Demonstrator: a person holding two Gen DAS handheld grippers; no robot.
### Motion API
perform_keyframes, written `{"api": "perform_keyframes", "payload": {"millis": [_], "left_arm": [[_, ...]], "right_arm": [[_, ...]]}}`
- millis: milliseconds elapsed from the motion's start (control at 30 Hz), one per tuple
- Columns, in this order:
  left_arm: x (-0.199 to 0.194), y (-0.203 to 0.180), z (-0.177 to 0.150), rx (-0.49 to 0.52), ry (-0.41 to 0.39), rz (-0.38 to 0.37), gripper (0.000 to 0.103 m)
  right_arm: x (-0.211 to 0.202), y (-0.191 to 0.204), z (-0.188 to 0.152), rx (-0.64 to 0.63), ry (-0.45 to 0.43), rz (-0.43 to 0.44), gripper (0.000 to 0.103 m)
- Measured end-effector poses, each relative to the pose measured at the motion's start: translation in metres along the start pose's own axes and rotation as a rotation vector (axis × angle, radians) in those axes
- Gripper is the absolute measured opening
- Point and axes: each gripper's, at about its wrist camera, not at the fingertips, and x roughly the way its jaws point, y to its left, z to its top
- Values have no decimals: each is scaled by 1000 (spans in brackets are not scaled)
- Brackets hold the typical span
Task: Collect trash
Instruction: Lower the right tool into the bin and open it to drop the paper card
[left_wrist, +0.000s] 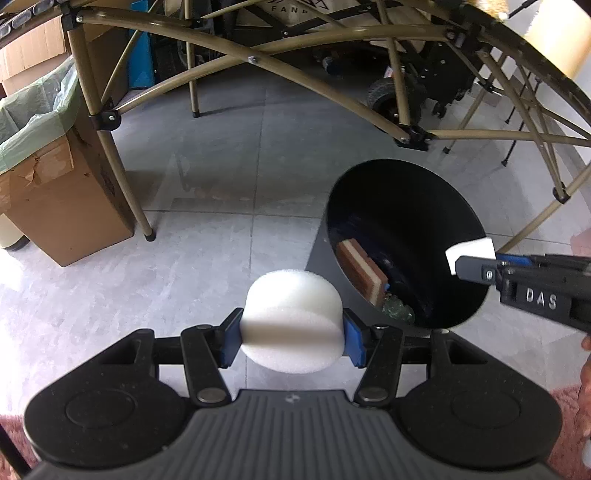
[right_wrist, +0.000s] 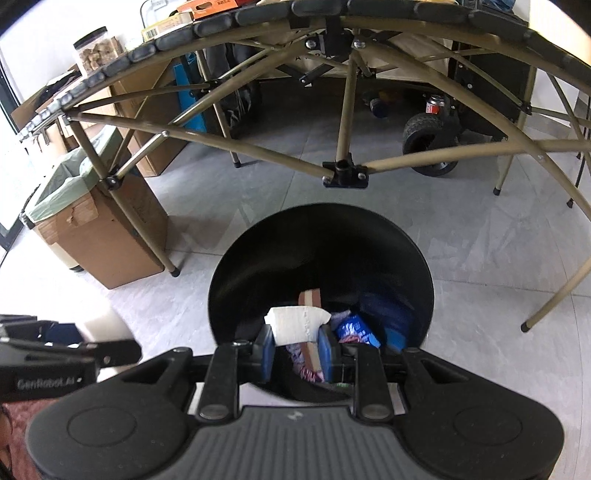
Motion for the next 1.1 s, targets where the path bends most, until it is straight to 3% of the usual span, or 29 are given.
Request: {"api": "perform_keyframes", "payload": {"millis": [467, 567, 667, 733, 800, 1100], "left_arm": [[24, 12, 19, -35, 10, 37, 55], [25, 12, 20, -41, 15, 32, 55], [25, 9, 21, -29, 6, 26, 55], [23, 8, 22, -29, -2, 22, 55], [21, 8, 22, -32, -7, 16, 55], [21, 7, 22, -29, -9, 14, 55]], "right_arm": [[48, -16, 24, 48, 35, -19, 25], [54, -16, 26, 50, 39, -23, 31], [58, -13, 26, 53, 43, -30, 41], [59, -13, 26, 53, 54, -40, 78], [60, -14, 26, 47, 58, -59, 102], [53, -18, 27, 52, 48, -67, 103]]}}
